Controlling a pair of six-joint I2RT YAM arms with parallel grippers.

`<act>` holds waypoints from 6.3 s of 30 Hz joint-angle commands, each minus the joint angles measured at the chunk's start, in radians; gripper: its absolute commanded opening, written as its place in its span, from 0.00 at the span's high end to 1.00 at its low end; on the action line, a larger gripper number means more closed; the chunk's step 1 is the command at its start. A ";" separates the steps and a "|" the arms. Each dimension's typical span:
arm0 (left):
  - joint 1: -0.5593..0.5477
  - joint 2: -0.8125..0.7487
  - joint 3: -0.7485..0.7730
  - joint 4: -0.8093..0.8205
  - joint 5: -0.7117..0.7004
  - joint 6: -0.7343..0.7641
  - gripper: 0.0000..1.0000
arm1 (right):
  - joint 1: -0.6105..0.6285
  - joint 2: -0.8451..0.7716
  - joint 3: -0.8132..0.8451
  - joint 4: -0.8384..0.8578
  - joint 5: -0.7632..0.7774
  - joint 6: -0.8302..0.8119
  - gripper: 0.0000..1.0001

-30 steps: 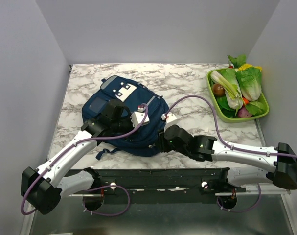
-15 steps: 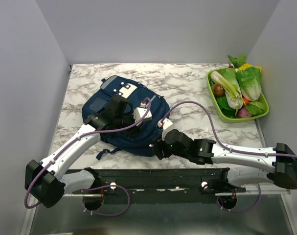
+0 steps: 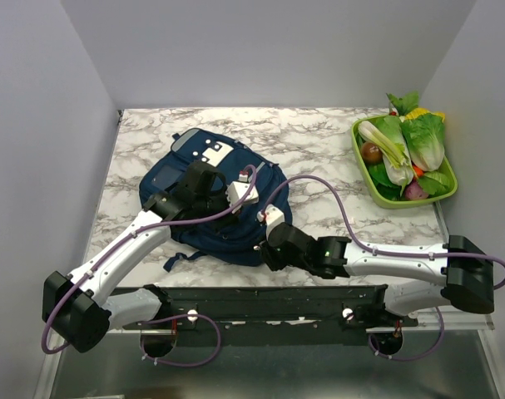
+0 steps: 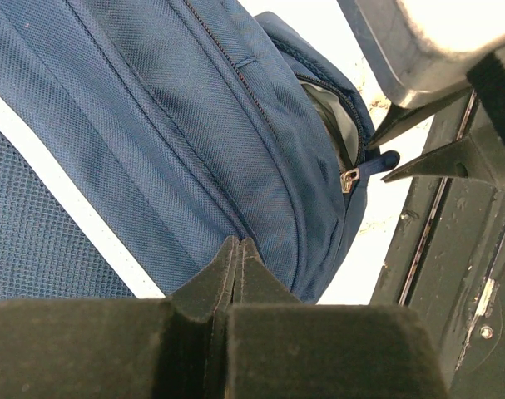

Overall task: Pack the student bag
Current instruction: Zip the student bag at the center of the board.

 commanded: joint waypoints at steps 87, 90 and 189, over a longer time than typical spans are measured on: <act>-0.289 -0.031 -0.028 -0.009 -0.215 0.057 1.00 | -0.256 -0.305 -0.106 -0.035 -0.209 0.146 0.99; -0.289 -0.023 -0.014 -0.013 -0.203 0.034 0.94 | -0.256 -0.296 -0.102 -0.037 -0.223 0.143 0.99; -0.271 -0.160 0.174 -0.264 -0.237 0.176 0.79 | -0.697 -0.064 -0.005 0.204 -0.433 -0.056 0.99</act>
